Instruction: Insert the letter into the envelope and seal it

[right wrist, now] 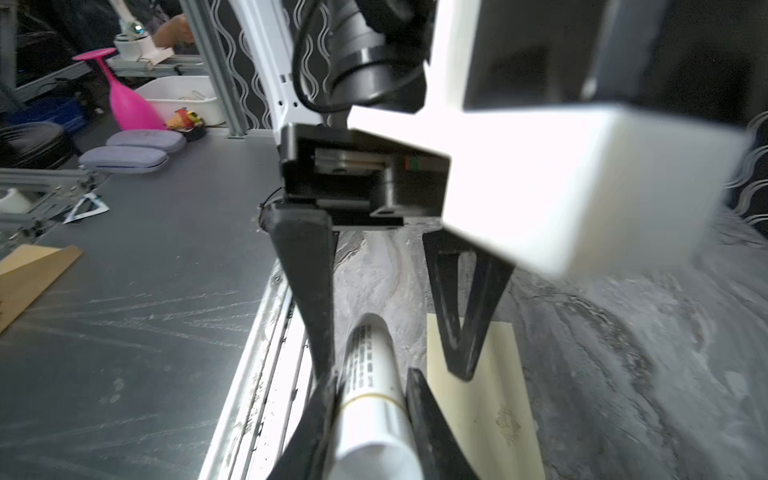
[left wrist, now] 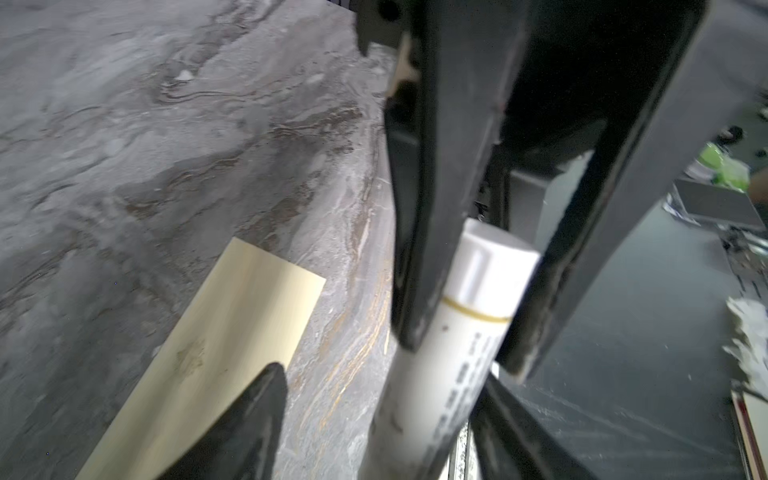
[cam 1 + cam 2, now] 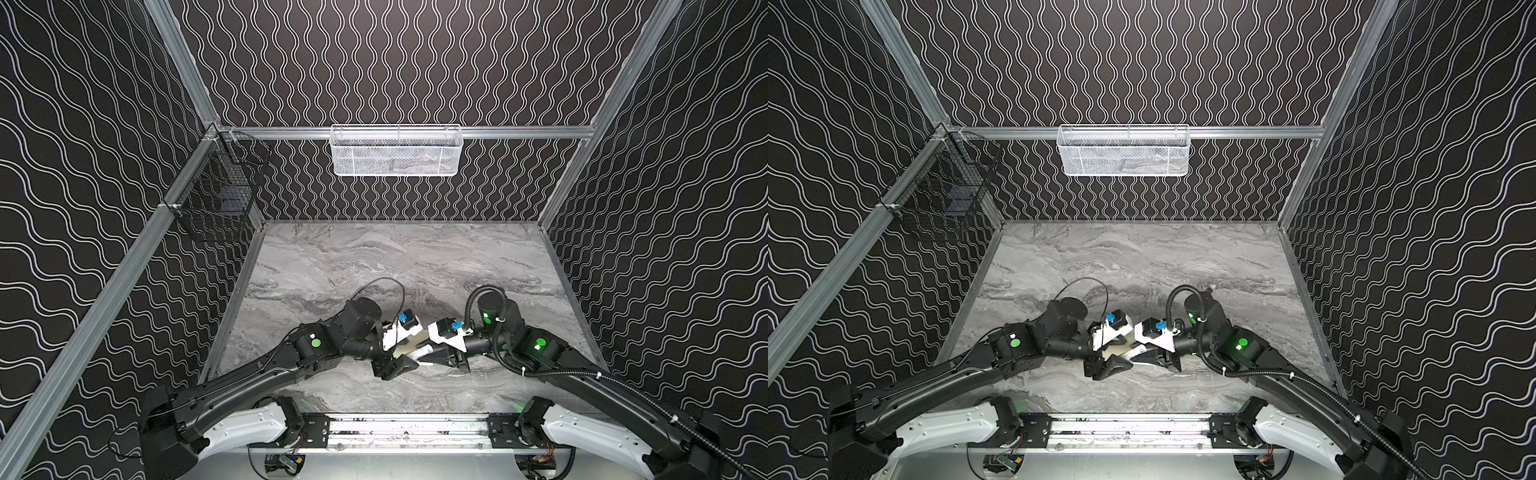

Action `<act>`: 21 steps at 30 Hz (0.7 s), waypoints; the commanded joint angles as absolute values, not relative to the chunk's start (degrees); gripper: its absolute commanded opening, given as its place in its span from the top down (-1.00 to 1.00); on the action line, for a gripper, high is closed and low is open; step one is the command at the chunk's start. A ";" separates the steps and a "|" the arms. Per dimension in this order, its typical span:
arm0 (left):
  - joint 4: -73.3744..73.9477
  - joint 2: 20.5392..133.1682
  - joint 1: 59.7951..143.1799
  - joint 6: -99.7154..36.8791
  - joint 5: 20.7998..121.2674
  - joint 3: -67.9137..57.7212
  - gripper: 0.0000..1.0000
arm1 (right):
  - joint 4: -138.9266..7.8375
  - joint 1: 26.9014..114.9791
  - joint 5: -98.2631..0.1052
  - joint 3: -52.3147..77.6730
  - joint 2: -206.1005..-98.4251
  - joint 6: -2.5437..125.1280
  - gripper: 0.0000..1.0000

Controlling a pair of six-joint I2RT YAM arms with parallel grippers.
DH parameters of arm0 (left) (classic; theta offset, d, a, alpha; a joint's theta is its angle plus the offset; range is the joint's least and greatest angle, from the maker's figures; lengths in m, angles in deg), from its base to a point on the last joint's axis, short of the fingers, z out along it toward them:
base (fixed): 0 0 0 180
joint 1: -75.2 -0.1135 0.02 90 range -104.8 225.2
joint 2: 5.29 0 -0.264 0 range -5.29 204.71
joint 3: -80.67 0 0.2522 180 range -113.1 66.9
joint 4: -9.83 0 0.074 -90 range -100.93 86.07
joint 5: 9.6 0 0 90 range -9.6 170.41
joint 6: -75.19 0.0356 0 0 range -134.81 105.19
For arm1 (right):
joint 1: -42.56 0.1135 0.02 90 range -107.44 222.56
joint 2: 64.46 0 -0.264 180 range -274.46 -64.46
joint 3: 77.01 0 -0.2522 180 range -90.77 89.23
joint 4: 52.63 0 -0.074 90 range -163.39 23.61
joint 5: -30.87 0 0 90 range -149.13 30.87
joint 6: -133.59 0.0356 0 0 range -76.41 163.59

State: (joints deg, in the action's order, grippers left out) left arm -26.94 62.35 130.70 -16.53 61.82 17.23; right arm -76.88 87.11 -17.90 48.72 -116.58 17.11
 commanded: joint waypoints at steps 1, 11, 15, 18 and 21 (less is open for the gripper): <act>-23.09 59.36 130.27 -26.32 72.30 16.19 -0.69 | -66.76 86.16 -25.84 50.51 -114.41 18.64 1.00; -11.05 54.96 121.39 -53.81 65.86 17.47 -0.61 | -17.18 87.51 -52.09 64.40 -117.72 24.58 1.00; -1.23 56.83 119.26 -61.26 59.36 19.62 -0.63 | -1.65 91.10 -60.60 66.50 -123.31 19.97 1.00; 5.08 58.56 118.33 -65.10 55.79 20.81 -0.63 | 6.02 94.06 -64.30 66.80 -127.06 17.19 1.00; 11.01 60.00 116.60 -68.73 52.99 21.95 -0.61 | 12.52 96.33 -66.42 67.61 -129.74 15.59 1.00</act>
State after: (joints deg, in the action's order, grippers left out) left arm 0.30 59.22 117.70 -62.54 57.55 21.28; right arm -1.67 95.07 -60.85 67.25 -128.29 18.62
